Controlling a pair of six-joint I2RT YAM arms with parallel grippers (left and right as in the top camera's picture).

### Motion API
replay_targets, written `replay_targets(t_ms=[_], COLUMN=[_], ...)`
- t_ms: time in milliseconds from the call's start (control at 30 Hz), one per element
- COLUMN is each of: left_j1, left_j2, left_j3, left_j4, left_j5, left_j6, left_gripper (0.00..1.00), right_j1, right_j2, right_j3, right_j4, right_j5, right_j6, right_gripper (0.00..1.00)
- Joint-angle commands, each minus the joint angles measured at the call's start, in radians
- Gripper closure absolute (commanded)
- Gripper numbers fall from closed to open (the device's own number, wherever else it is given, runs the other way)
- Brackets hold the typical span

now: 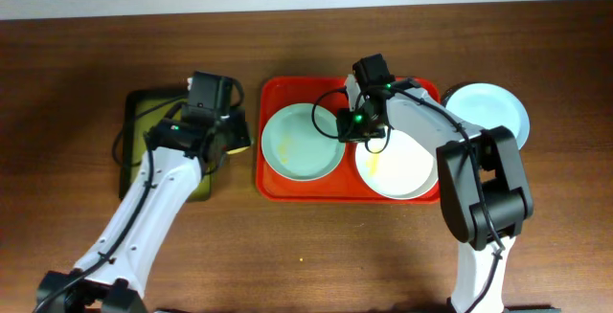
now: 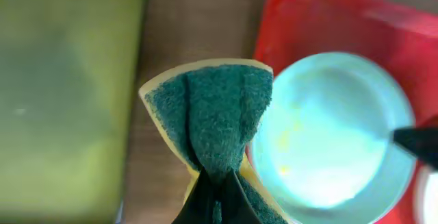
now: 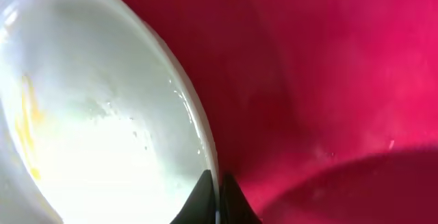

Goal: Clean dirty plates on tray and stack at the side
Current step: 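Move right gripper to the pale green plate and grip its rim, then scrub the pale green plate with the left-held sponge while right holds it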

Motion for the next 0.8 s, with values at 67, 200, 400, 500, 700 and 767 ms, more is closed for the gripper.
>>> replay_targets(t_ms=[67,200,400,500,700,767], left_j1=[-0.111,-0.156,-0.166,-0.166,-0.166,-0.166], left_j2=[0.093,0.181,0.212,0.216,0.293,0.35], left_j3=[-0.016,-0.016,-0.016,-0.016,-0.016,-0.016], left_j4=[0.126,0.174,0.196,0.219,0.288,0.338], left_j5=[0.04,0.04,0.04,0.096,0.165,0.245], left_j6=[-0.055,-0.055,-0.056,-0.056,-0.075,-0.075], left_gripper=[1.0,1.0,1.0,1.0,1.0,1.0], right_j1=[0.035,0.035,0.035,0.035,0.036,0.036], right_j2=[-0.023,-0.022,0.024,0.039,0.039,0.039], right_j3=[0.0,-0.001,-0.005,-0.006,-0.006,-0.006], right_j4=[-0.029,0.042,0.094,0.073,0.048,0.049], right_j5=[0.093,0.108,0.107,0.103,0.088,0.089], right_j6=[0.061,0.003,-0.018,-0.015,-0.015,-0.014], right_gripper=[0.79,0.71,0.87,0.96,0.96,0.96])
